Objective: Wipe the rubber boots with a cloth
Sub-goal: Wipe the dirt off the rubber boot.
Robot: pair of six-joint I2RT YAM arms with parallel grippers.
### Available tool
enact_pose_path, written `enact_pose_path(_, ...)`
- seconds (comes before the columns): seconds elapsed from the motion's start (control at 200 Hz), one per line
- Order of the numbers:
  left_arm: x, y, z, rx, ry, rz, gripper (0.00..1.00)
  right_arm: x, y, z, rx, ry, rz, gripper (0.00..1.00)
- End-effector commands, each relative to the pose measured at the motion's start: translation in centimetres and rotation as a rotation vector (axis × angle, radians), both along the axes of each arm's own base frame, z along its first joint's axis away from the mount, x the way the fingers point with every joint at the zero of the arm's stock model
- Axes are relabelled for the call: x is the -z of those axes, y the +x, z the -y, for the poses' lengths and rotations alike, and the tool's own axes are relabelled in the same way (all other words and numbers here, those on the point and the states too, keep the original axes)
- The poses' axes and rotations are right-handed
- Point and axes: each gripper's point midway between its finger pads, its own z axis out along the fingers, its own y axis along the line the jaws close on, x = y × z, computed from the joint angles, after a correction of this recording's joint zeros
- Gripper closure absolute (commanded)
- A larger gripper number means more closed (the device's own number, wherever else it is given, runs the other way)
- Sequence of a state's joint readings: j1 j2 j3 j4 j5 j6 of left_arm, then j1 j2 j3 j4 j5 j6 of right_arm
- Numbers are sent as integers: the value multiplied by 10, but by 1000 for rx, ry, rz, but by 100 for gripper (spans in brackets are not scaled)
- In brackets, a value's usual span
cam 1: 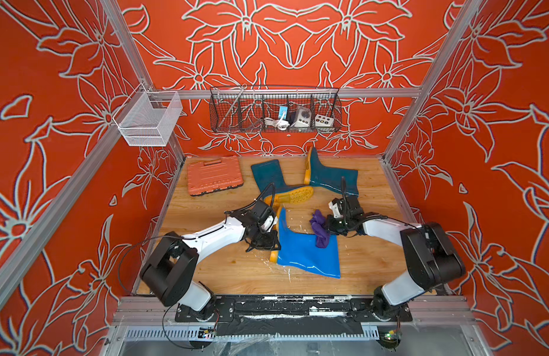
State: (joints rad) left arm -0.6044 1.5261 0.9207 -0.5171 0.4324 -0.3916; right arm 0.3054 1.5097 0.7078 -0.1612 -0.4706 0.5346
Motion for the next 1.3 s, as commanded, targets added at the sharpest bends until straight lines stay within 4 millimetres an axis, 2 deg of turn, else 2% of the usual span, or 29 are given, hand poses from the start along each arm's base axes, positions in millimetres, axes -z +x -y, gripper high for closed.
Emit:
enact_pose_path(0.0,-5,10,-1,73,67,91,62,-15,-14,7,-29,-52,27,100)
enact_pose_path(0.18,-23,23,-29,-13,156,251,34,-50,-9,5,-57,-60,131,100)
enact_pose_path(0.245,-28,16,-30,-18,109,283,31,-63,-6,-4,-98,-67,185,100)
enact_pose_path(0.305,-29,9,-30,-50,58,297,31,-74,-4,-20,-156,-77,235,100)
enact_pose_path(0.41,-22,-4,-28,-81,-11,292,31,-85,-2,-64,-281,-81,289,100)
enact_pose_path(0.53,-12,-13,-15,-81,-80,293,31,-86,8,-121,-371,5,283,100)
enact_pose_path(0.58,-8,-15,-11,-74,-86,296,31,-82,15,-137,-381,34,271,100)
enact_pose_path(0.671,1,-17,-4,-54,-86,285,31,-72,25,-156,-398,41,244,100)
enact_pose_path(0.741,10,-17,-3,-49,-68,274,32,-60,30,-161,-393,34,220,100)
enact_pose_path(0.831,20,-16,-7,-47,-32,270,36,-41,33,-156,-379,-4,189,100)
enact_pose_path(0.896,26,-16,-12,-46,0,268,43,-25,36,-144,-351,-27,153,100)
enact_pose_path(1.006,29,-16,-17,-31,44,267,58,-2,49,-100,-218,-28,65,100)
enact_pose_path(1.091,27,-17,-17,-11,42,280,75,-4,53,-76,-156,-7,68,100)
enact_pose_path(1.141,26,-18,-16,3,36,286,87,-16,49,-80,-184,-6,94,100)
enact_pose_path(1.201,23,-19,-12,30,20,289,99,-34,37,-97,-251,5,130,100)
enact_pose_path(1.291,20,-18,-10,56,24,291,100,-55,7,-135,-392,-9,198,100)
